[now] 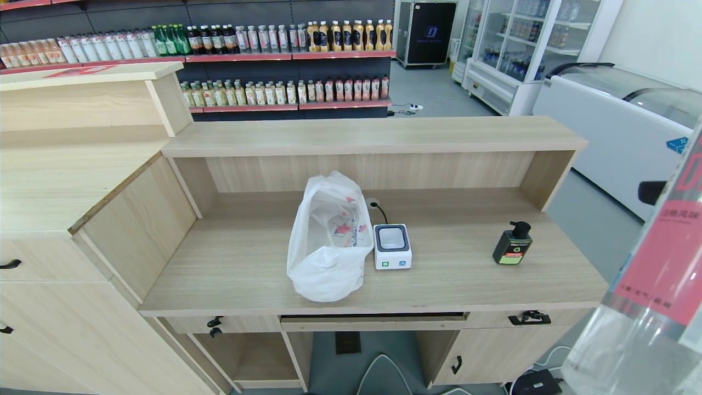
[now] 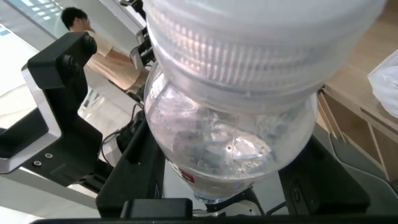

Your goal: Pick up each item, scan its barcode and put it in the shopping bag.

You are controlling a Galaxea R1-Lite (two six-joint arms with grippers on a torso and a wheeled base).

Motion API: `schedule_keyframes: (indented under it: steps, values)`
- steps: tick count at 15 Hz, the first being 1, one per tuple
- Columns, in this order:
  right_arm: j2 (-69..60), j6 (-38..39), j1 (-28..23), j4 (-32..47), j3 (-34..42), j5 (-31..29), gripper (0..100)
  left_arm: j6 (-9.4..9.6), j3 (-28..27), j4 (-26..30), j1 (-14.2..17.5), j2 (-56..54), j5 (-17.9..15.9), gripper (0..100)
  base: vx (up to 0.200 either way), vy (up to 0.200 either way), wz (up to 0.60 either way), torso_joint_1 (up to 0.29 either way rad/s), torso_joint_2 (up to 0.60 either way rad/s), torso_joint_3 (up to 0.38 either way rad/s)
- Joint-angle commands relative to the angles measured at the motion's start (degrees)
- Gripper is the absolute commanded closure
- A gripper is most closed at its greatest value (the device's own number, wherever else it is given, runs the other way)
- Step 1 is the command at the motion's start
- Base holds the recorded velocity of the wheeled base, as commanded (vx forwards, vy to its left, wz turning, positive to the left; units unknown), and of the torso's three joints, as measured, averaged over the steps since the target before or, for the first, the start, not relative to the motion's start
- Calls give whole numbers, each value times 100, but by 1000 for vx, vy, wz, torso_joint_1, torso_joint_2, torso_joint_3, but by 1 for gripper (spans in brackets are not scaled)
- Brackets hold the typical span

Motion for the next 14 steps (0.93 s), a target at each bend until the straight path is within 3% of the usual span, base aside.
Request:
schedule_keyframes:
  steps: [1, 10, 12, 14]
  values:
    - [3, 1, 1, -3, 6, 11, 100, 2, 5, -4, 4, 0, 2, 0, 0, 0, 0, 0, 0, 0]
    - [56, -52, -192, -3, -29, -68, 100, 2, 5, -4, 4, 0, 2, 0, 0, 0, 0, 0, 0, 0]
    - [619, -1282, -623, -3, 15, -1659, 100, 2, 5, -4, 4, 0, 2, 0, 0, 0, 0, 0, 0, 0]
    - [1005, -1678, -1027, -144, -3, -2555, 100, 2, 5, -4, 4, 0, 2, 0, 0, 0, 0, 0, 0, 0]
